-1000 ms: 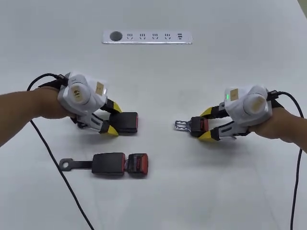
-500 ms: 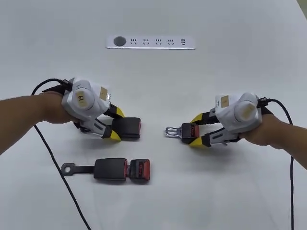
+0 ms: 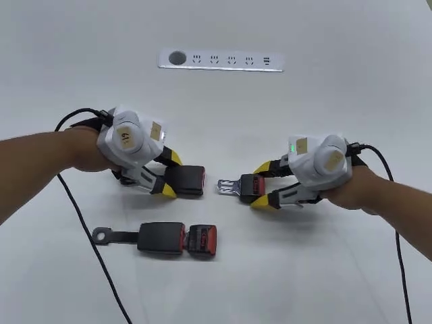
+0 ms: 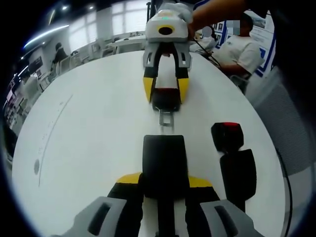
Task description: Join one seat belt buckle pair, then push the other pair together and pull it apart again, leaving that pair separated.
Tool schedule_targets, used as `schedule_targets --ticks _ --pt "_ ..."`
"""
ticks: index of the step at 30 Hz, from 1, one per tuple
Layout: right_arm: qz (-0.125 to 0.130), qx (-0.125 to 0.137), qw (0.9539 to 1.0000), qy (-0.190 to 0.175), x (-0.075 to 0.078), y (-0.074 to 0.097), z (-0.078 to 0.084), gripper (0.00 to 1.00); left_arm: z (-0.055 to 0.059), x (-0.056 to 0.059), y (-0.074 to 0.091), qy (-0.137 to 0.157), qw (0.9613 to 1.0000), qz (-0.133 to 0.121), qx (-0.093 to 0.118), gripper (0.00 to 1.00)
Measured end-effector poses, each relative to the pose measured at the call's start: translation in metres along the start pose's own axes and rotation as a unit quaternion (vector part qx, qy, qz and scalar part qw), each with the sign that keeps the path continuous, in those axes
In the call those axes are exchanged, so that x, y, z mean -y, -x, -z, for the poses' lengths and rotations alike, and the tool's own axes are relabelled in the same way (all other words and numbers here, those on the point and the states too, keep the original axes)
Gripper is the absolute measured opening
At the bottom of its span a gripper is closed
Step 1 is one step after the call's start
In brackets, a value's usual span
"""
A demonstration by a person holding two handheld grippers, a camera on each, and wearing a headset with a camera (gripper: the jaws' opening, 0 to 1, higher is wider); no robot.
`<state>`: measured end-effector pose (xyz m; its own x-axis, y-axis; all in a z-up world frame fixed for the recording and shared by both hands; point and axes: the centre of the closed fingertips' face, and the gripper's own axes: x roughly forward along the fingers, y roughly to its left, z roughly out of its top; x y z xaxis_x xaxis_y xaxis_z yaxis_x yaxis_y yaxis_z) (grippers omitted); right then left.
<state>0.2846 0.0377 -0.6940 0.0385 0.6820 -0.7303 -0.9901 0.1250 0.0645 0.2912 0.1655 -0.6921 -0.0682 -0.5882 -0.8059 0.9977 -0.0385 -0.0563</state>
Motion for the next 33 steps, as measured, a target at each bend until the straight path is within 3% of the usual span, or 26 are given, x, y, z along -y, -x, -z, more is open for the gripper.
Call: schedule_targets --ticks 11,17,20,33 --pt "-0.007 0.014 0.9999 -0.003 0.001 -0.015 -0.018 0.33 0.0 0.0 0.001 0.0 1.0 -0.002 -0.002 0.33" --pt "-0.012 0.009 0.9999 0.007 0.0 -0.018 -0.02 0.33 0.0 -0.001 0.001 0.001 1.0 -0.001 -0.003 0.33" --pt "-0.008 -0.007 0.9993 0.035 -0.002 -0.021 -0.02 0.33 0.0 0.0 0.001 0.002 1.0 -0.003 -0.002 0.33" --pt "-0.006 0.005 0.9998 0.018 -0.002 -0.028 -0.032 0.33 -0.001 -0.002 0.001 0.007 1.0 -0.006 0.001 0.33"
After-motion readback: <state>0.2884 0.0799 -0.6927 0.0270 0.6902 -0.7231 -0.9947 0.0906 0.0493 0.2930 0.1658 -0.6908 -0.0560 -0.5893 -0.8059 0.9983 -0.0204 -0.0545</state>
